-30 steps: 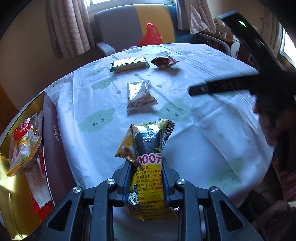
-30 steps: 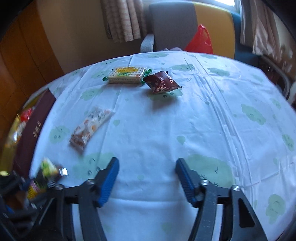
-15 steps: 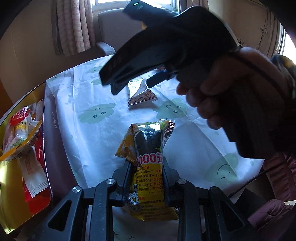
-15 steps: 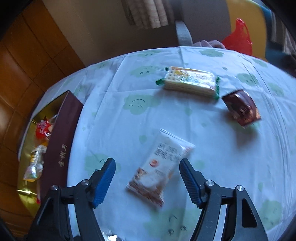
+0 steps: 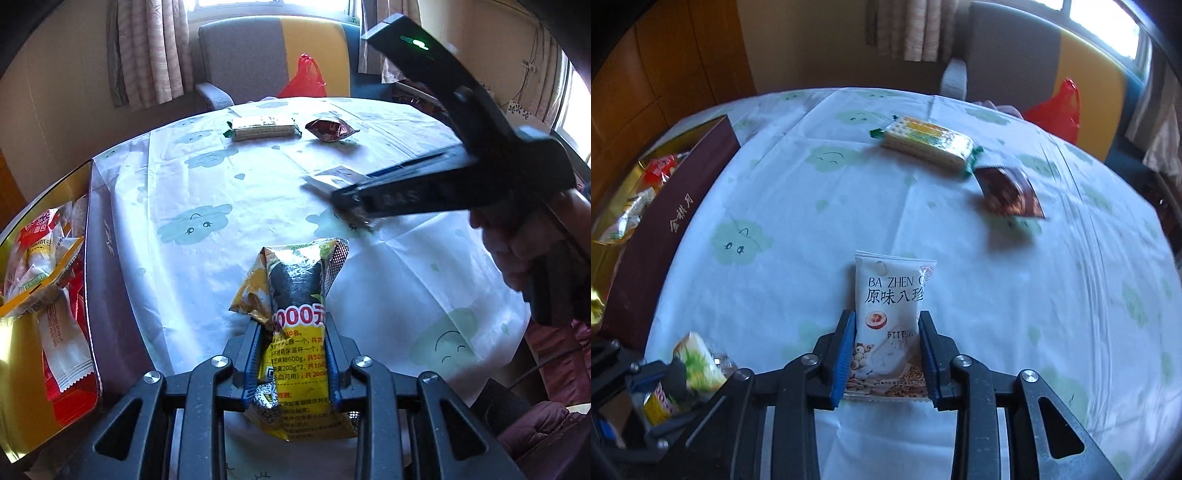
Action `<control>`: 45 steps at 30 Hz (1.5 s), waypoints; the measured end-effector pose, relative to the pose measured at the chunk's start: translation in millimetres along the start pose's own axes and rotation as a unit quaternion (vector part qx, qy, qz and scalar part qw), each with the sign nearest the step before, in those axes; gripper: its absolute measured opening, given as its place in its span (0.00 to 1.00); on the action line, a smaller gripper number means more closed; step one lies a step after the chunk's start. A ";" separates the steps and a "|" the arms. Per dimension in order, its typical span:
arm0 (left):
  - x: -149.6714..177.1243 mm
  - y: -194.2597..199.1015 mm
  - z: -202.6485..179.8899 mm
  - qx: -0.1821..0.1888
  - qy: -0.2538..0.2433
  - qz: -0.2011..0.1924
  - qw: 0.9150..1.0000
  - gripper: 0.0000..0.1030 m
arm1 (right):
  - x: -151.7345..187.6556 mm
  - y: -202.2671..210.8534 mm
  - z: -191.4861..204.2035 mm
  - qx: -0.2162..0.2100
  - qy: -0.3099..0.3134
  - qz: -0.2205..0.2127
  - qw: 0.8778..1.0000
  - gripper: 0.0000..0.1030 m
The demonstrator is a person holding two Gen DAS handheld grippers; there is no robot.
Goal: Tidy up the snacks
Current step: 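Carry the wafer bag over the tin while the right gripper holds the white packet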
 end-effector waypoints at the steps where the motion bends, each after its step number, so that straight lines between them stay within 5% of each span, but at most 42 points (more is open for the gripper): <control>1: -1.3 -0.4 -0.3 -0.003 -0.004 0.000 1.000 0.28 | 2.1 0.5 -2.0 -0.003 -0.004 -0.003 1.000 0.34; 11: -20.4 30.1 0.0 -0.001 -0.010 -0.038 0.999 0.27 | 6.2 1.6 0.6 0.010 0.016 -0.042 0.999 0.35; 18: -51.6 80.0 56.2 0.004 0.087 -0.085 0.993 0.27 | 5.8 1.7 2.1 0.013 0.027 -0.059 0.998 0.35; 22: -51.7 98.5 128.2 -0.053 0.172 -0.086 0.980 0.27 | 6.1 1.5 2.7 0.013 0.030 -0.067 0.997 0.35; 27: -12.4 101.3 216.4 -0.171 0.258 -0.039 0.950 0.27 | 7.4 2.6 2.9 0.014 0.032 -0.082 0.996 0.35; 33: 42.0 100.0 263.0 -0.231 0.319 0.003 0.919 0.27 | 8.1 3.1 3.1 0.015 0.033 -0.092 0.995 0.36; 37: 59.9 101.9 270.1 -0.247 0.326 0.012 0.913 0.27 | 7.7 3.0 3.6 0.019 0.036 -0.095 0.995 0.36; 45: 66.6 93.2 270.9 -0.244 0.330 0.020 0.912 0.27 | 7.8 3.8 4.3 0.024 0.038 -0.096 0.994 0.36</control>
Point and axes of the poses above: each gripper's, at about its wrist camera, not at the fingertips, and y roughly against the way its jaws point, z to its left, x to its underside, the point moved 10 cm from there along -y, roughly the way its jaws point, and after that the axes turned 8 degrees about -x, right-handed, at the moved point
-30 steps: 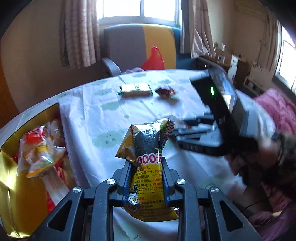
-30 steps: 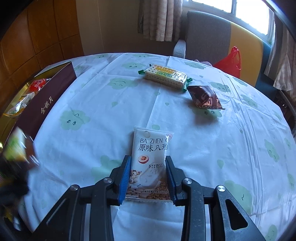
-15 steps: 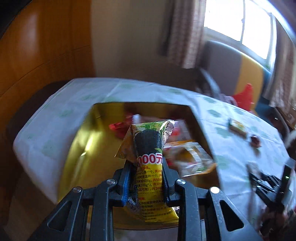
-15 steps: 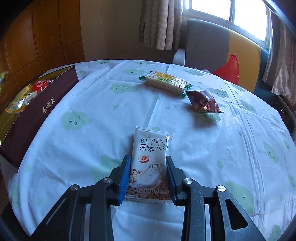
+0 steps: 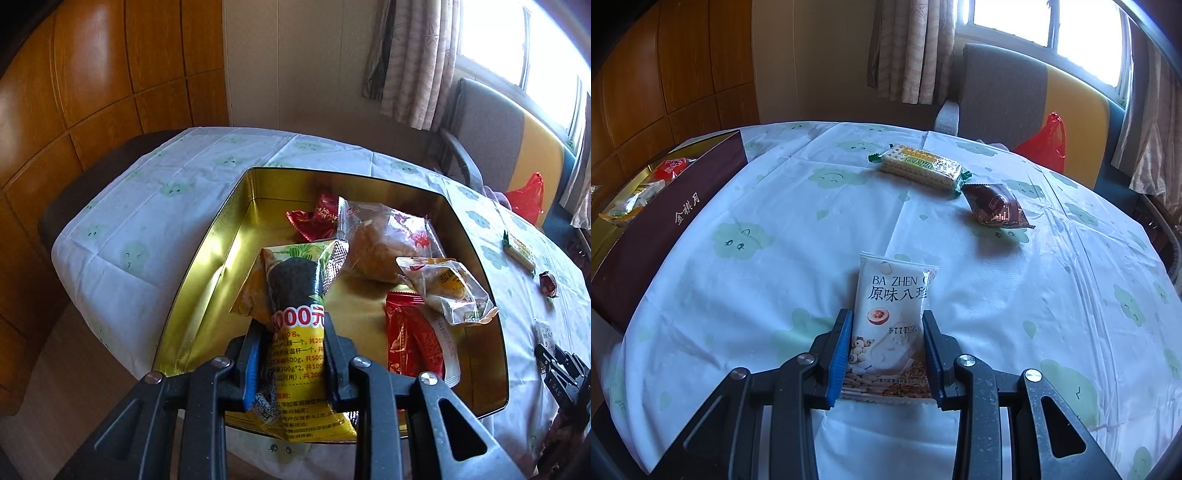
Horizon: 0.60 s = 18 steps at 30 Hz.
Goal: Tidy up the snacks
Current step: 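Carry the wafer bag over the tin while the right gripper holds the white packet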
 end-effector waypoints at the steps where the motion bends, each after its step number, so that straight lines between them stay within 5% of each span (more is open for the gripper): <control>1: 0.0 -0.5 1.2 0.000 0.000 0.001 1.000 0.27 | -0.1 0.0 -0.1 0.000 0.000 0.000 1.000 0.36; 18: 1.8 -23.3 -0.1 0.015 0.010 0.051 0.999 0.27 | -0.6 0.3 -0.8 -0.001 -0.001 -0.004 1.000 0.36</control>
Point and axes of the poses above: each gripper's, at about its wrist camera, not at the fingertips, and y roughly against the way its jaws point, z to its left, x to its underside, the point moved 10 cm from there along -y, roughly the way its jaws point, and after that the axes turned 8 degrees about -x, right-handed, at the moved point
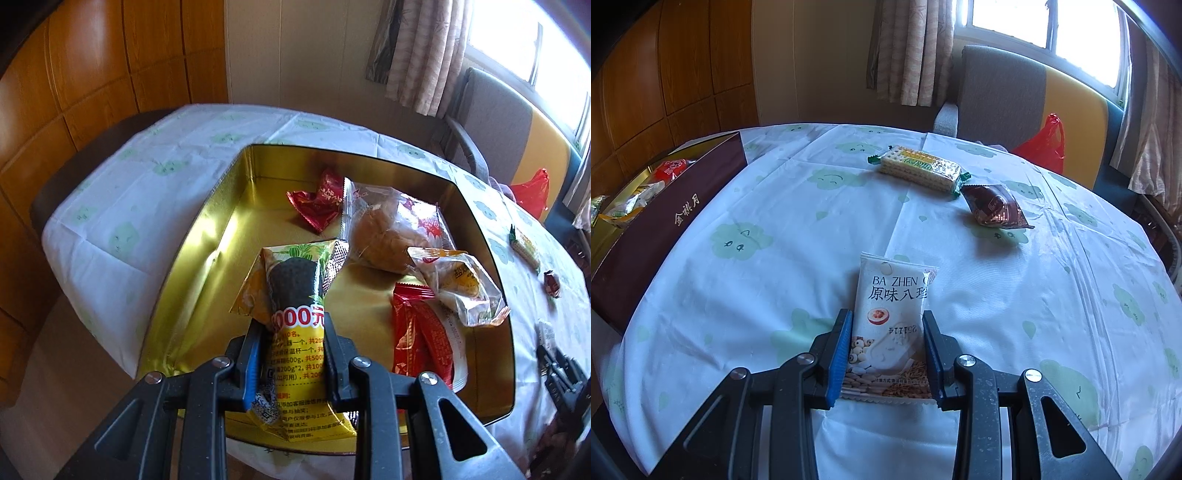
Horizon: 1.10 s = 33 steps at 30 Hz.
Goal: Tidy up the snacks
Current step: 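Carry the wafer bag over the tin while the right gripper holds the white packet, then lower the yellow wafer bag into the tin and open the left gripper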
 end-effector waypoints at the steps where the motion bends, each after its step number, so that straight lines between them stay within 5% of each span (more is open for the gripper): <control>1: -1.1 -2.4 0.3 0.008 0.006 0.008 1.000 0.27 | -0.1 -0.1 -0.1 0.000 0.000 0.000 1.000 0.36; 7: -20.9 -16.7 5.5 0.040 0.052 0.042 0.997 0.27 | -0.3 -0.2 -0.2 -0.001 -0.001 -0.002 1.000 0.36; 13: -46.7 -28.7 -1.2 0.029 0.046 0.033 0.998 0.27 | -0.6 -0.6 -0.4 -0.002 -0.004 -0.004 1.000 0.36; 20: -49.6 -68.3 -4.0 0.011 0.049 0.079 0.996 0.33 | -0.7 -0.4 0.0 -0.004 -0.008 -0.006 1.000 0.36; 33: -33.4 -24.8 5.0 -0.038 0.031 -0.002 0.999 0.34 | -0.8 -0.2 -0.7 -0.003 -0.007 -0.007 1.000 0.36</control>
Point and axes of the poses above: each gripper's, at about its wrist camera, not at the fingertips, and y roughly against the way its jaws point, z to its left, x to its underside, the point moved 10 cm from there along -y, roughly the way its jaws point, and after that the axes turned 8 degrees about -x, right-handed, at the moved point
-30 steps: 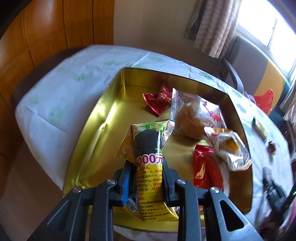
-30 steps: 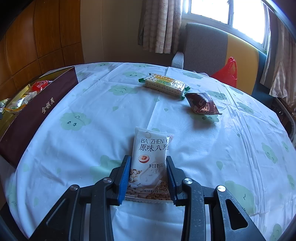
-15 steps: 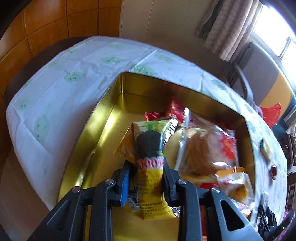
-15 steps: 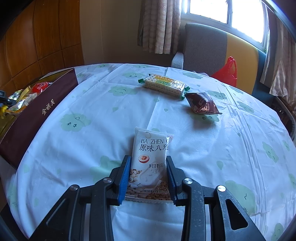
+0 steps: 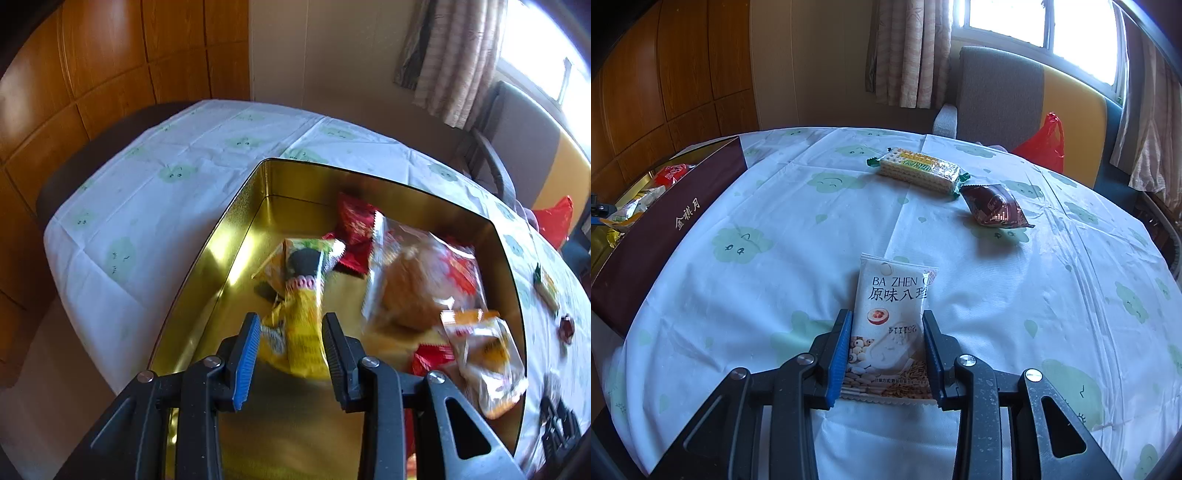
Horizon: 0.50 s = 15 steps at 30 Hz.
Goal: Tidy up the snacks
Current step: 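Lower the yellow wafer bag into the tin and open the left gripper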
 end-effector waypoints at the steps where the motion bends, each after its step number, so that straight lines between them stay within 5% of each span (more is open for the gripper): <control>1: 3.8 4.4 -0.6 -0.001 -0.003 -0.005 1.000 0.34 | -0.2 -0.1 0.4 0.001 0.000 0.000 1.000 0.36; 15: 33.3 38.2 -20.5 0.010 -0.045 -0.037 0.998 0.34 | -0.1 0.8 0.1 0.008 0.001 0.000 1.000 0.36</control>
Point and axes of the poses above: each gripper's, at about its wrist camera, not at the fingertips, and y roughly against the way its jaws point, z to its left, x to its underside, the point moved 10 cm from there along -y, roughly the way its jaws point, and after that the axes turned 8 degrees about -x, right-handed, at the moved point
